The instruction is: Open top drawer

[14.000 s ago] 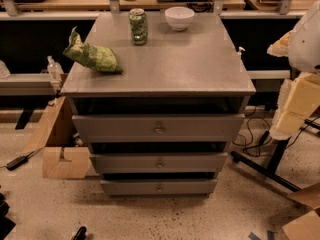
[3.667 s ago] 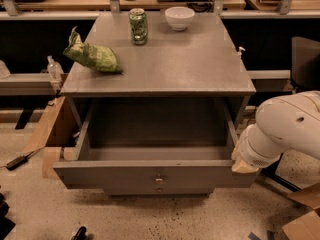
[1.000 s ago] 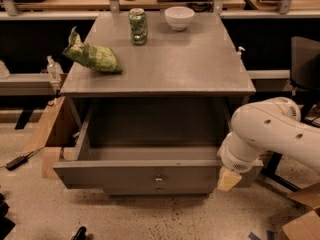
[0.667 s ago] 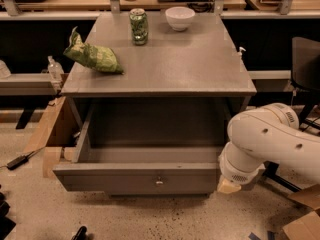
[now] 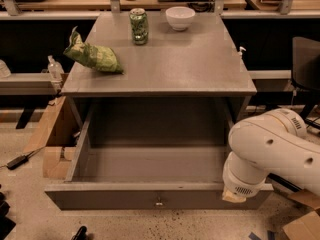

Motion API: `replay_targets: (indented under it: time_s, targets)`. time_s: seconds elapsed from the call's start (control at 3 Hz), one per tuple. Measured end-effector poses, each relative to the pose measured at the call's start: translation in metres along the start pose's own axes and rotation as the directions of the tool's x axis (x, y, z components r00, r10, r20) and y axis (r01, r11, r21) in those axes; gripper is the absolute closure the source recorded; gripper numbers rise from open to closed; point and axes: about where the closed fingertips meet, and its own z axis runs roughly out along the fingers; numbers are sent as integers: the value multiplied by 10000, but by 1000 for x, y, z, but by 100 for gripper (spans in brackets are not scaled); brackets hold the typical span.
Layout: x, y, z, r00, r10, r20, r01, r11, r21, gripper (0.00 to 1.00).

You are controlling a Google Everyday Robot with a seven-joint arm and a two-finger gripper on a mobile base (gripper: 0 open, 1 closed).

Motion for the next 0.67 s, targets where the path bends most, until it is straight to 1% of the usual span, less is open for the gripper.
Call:
replay_targets:
  time_s: [0.33, 0.67]
  targets:
    - [1, 4, -3, 10000, 59, -66, -59, 10000, -15, 73]
    - [1, 5, -3, 10000, 58, -67, -59, 10000, -15, 50]
